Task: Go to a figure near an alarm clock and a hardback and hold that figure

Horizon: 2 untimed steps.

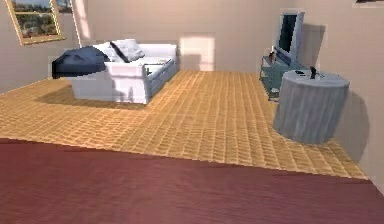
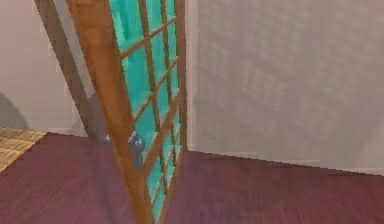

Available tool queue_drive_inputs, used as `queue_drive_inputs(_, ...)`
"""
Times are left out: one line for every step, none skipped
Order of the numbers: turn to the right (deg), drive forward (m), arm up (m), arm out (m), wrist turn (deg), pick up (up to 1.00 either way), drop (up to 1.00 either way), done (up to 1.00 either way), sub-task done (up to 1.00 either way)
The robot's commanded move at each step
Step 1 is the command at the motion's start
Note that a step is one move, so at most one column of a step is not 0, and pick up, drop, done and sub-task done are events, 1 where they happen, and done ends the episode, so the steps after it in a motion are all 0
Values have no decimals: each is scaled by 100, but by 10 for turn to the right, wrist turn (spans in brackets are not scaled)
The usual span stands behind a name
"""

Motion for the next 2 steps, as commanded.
queue_drive_inputs(90,0,0,0,0,0,0,0,0)
queue_drive_inputs(0,55,0,0,0,0,0,0,0)
